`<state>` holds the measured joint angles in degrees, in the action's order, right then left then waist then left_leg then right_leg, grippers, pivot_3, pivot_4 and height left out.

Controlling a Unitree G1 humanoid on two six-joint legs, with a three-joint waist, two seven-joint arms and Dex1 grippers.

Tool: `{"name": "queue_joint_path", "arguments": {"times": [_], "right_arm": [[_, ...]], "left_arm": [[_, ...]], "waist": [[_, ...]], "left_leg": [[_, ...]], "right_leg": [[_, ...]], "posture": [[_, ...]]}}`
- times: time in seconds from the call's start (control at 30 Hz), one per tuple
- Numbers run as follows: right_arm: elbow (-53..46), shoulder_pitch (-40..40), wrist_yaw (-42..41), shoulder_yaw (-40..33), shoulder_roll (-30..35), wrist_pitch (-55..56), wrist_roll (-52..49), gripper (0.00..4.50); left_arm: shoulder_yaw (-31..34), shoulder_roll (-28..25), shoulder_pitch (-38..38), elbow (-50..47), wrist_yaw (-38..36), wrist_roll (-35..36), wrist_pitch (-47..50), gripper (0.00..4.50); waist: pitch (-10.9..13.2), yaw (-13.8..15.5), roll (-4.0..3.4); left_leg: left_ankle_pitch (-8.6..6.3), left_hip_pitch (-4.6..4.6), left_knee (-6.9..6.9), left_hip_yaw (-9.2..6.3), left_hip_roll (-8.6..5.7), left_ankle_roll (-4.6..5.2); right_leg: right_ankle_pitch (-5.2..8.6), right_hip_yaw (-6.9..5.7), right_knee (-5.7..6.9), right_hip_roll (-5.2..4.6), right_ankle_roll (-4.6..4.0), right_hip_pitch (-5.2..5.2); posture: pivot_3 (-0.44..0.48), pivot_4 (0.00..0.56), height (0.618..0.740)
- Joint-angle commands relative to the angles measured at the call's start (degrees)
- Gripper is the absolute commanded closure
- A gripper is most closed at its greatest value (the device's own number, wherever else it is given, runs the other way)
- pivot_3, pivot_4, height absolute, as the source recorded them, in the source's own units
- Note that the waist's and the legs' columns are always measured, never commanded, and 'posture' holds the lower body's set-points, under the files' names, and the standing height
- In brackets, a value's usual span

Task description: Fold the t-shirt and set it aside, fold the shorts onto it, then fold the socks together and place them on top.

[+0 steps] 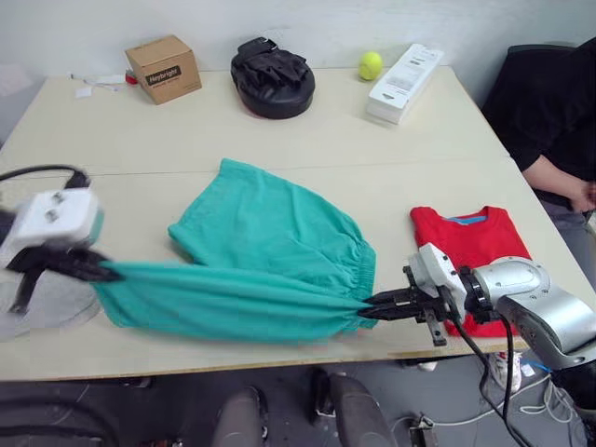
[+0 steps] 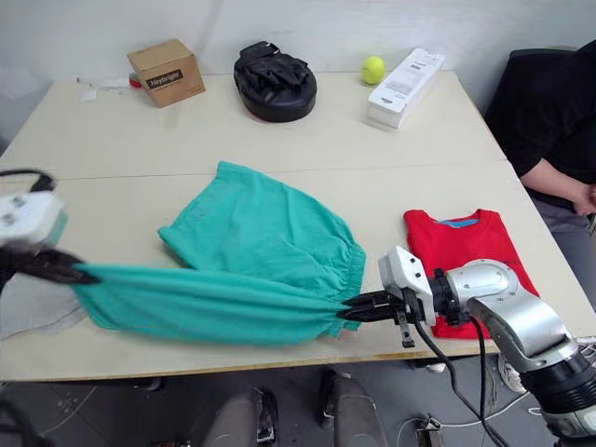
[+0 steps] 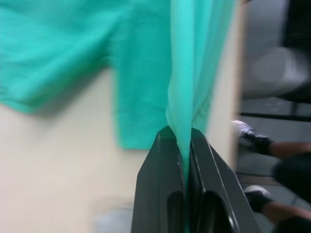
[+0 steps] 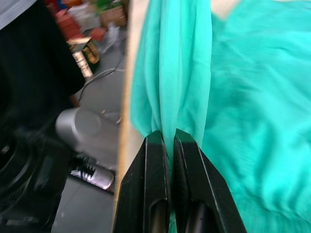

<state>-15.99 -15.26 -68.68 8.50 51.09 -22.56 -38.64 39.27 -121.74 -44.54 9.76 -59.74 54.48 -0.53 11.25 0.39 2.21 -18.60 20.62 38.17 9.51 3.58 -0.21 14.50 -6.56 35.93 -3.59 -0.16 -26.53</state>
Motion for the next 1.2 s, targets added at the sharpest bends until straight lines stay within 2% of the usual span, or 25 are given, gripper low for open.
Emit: {"name": "queue_joint_path", "arguments": {"times": [0.03, 0.17, 0.27, 0.37, 0.4, 0.5, 0.73, 0.83, 1.0, 1.03, 1.07, 1.2], "right_arm": [[0.3, 0.5, 5.4, -6.4, -1.8, -5.3, -3.9, 4.50], [0.8, 1.0, 13.4, -11.8, -5.5, -9.7, -5.6, 4.50], [1.1, 0.9, 19.8, -15.3, -8.2, -11.9, -5.4, 4.50], [1.1, 0.6, 24.8, -16.1, -9.9, -12.7, -2.6, 4.50], [0.9, 0.7, 26.1, -16.1, -10.3, -13.0, -2.0, 4.50], [0.0, 0.7, 28.8, -15.4, -11.6, -13.0, -0.2, 4.50], [-0.5, -0.6, 32.4, -11.9, -14.7, -10.9, 6.4, 4.50], [0.1, -1.8, 32.9, -10.1, -15.5, -9.4, 9.9, 4.50], [0.5, -2.9, 31.7, -8.9, -15.6, -8.1, 12.9, 4.50], [0.7, -3.2, 31.3, -8.8, -15.5, -7.9, 13.3, 3.96], [0.7, -3.3, 30.8, -8.8, -15.5, -7.7, 13.6, 3.76], [0.6, -4.0, 29.4, -8.6, -14.9, -5.0, 16.2, 2.35]], "left_arm": [[16.2, -7.3, -13.6, 12.0, 15.7, 6.3, -11.6, 4.48], [32.3, -7.3, -23.9, 9.4, 29.1, -1.5, -15.1, 4.48], [39.1, -7.3, -27.8, 6.3, 38.7, -6.4, -15.5, 4.48], [42.2, -7.3, -30.4, 3.9, 45.3, -12.1, -15.0, 4.48], [42.8, -7.3, -31.5, 3.1, 46.6, -13.0, -14.4, 4.48], [43.8, -7.3, -34.9, 1.4, 50.5, -18.4, -13.4, 4.48], [44.9, -7.3, -40.9, -1.2, 55.3, -24.3, -11.4, 4.48], [45.2, -7.3, -42.2, -1.1, 56.0, -24.1, -10.6, 3.84], [45.6, -7.3, -42.2, 0.2, 57.0, -19.7, -9.6, 2.31], [45.7, -7.3, -42.1, 0.8, 57.0, -17.9, -9.4, 1.96], [45.7, -7.3, -41.9, 1.1, 57.0, -16.8, -9.3, 1.64], [45.6, -7.3, -41.2, 3.5, 57.0, -10.2, -9.5, 0.30]], "waist": [[0.0, 0.2, -0.14], [0.0, -1.5, -0.12], [0.0, -2.0, -0.13], [0.0, -1.9, -0.13], [0.0, -1.9, -0.13], [0.0, -1.9, -0.14], [0.0, -1.9, -0.14], [0.0, -1.9, -0.14], [0.0, -1.9, -0.14], [0.0, -1.9, -0.14], [0.0, -1.9, -0.14], [0.0, -2.0, -0.14]], "left_leg": [[0.04, 0.07, 0.08, 0.04, -0.07, 0.03], [-0.05, 0.83, 0.07, 0.35, -0.25, -0.12], [-0.10, 0.81, -0.07, 0.35, -0.26, -0.21], [-0.11, 0.68, -0.01, 0.46, -0.28, -0.24], [-0.11, 0.51, 0.00, 0.50, -0.30, -0.24], [0.05, 0.37, -0.01, 0.55, -0.29, -0.34], [0.55, 0.37, -0.09, 0.55, 0.04, -0.87], [0.62, 0.39, -0.13, 0.55, 0.12, -1.00], [0.65, 0.40, -0.14, 0.56, 0.13, -1.04], [0.65, 0.41, -0.14, 0.56, 0.12, -1.04], [0.65, 0.41, -0.13, 0.56, 0.12, -1.03], [0.65, 0.39, -0.13, 0.55, 0.12, -1.03]], "right_leg": [[0.02, -0.02, 0.07, -0.06, 0.03, -0.07], [0.02, -0.32, 0.12, 0.39, 0.07, -0.90], [0.03, -0.31, 0.05, 0.49, 0.07, -0.97], [0.03, -0.03, 0.01, 0.56, 0.07, -0.95], [0.02, 0.17, 0.03, 0.91, 0.07, -0.89], [-0.13, 0.72, 0.09, 0.99, -0.05, -0.83], [-0.47, 0.70, 0.16, 1.14, -0.62, -0.92], [-0.45, 0.67, 0.24, 1.16, -0.72, -0.99], [-0.40, 0.61, 0.30, 1.17, -0.81, -1.02], [-0.40, 0.60, 0.30, 1.17, -0.81, -1.02], [-0.40, 0.60, 0.30, 1.16, -0.81, -1.01], [-0.40, 0.61, 0.34, 1.16, -0.81, -1.01]], "posture": [[0.000, 0.150, 0.740], [0.000, 0.150, 0.740], [0.000, 0.150, 0.740], [0.000, 0.150, 0.740], [0.000, 0.150, 0.740], [0.000, 0.150, 0.740], [0.000, 0.150, 0.740], [0.000, 0.150, 0.740], [0.000, 0.150, 0.740], [0.000, 0.150, 0.740], [0.000, 0.150, 0.740], [0.000, 0.150, 0.740]]}}
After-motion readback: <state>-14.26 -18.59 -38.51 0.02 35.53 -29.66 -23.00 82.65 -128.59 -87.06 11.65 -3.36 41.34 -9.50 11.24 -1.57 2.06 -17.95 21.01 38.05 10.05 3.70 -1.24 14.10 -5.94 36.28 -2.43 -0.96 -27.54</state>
